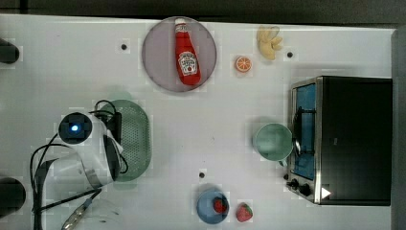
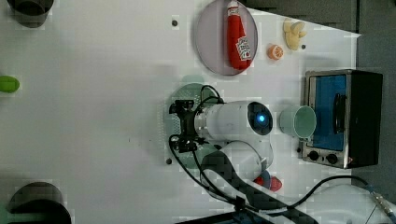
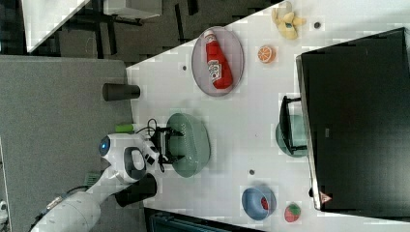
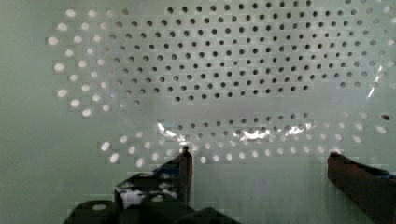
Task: Drag strainer right to left.
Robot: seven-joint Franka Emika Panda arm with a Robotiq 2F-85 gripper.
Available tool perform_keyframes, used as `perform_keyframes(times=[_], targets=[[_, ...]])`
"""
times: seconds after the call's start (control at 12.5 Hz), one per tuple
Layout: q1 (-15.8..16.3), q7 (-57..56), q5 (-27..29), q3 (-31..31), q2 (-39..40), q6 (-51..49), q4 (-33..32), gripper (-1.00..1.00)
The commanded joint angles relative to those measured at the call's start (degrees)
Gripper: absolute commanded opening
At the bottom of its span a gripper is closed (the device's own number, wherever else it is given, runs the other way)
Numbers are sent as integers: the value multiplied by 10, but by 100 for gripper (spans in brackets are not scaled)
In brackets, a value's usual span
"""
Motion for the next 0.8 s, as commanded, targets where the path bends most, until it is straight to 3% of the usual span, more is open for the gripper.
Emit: perform_keyframes(times=[0.08, 0.8], targets=[[26, 22, 14, 2, 9, -7, 21, 100], [76, 60, 45, 2, 57, -6, 100, 100]])
